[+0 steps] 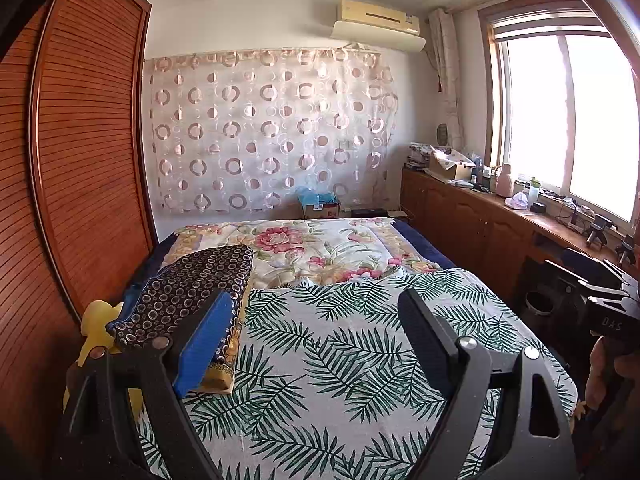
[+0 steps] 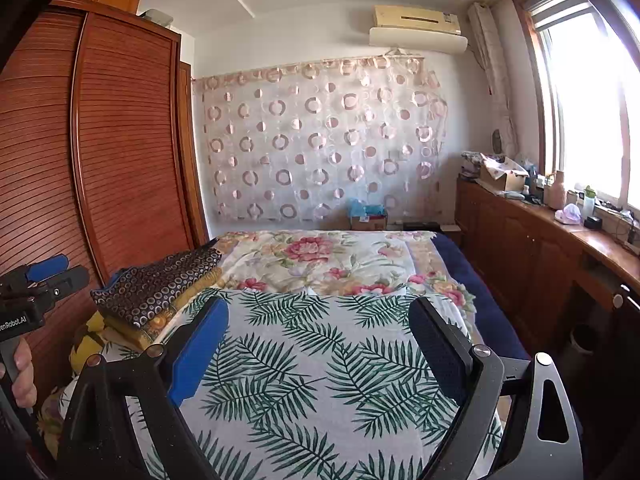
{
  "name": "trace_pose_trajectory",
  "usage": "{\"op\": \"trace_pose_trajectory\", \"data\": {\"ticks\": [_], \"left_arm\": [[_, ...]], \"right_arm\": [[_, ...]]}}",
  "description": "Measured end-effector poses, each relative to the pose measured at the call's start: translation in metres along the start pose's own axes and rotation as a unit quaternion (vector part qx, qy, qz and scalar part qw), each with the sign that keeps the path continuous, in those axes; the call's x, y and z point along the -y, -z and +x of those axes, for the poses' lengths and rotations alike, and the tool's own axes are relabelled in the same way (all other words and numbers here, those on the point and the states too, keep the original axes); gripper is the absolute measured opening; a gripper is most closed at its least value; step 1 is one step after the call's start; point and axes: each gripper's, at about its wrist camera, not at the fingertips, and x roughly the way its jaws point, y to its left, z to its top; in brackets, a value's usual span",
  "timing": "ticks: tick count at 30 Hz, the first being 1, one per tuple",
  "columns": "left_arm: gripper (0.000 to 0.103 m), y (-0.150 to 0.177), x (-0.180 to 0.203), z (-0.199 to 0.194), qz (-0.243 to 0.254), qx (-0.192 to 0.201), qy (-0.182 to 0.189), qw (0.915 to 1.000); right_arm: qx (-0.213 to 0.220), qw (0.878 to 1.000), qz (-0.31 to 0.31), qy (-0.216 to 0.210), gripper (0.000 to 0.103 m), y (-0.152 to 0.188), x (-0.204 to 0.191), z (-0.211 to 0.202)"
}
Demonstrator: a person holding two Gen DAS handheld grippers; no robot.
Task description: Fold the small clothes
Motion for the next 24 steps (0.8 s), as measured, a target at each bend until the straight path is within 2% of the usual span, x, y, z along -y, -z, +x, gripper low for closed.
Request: {"op": "trace_pose_trajectory", "data": {"ticks": [24], "left_arm": [[0.086,0.0002,0.0002,0.0001,0.001,0.000,0.000,1.0000]], "right_arm": [[0.002,1.000,-0.004,-0.003,0.092,0.0033,0.0095,0.0023]]}}
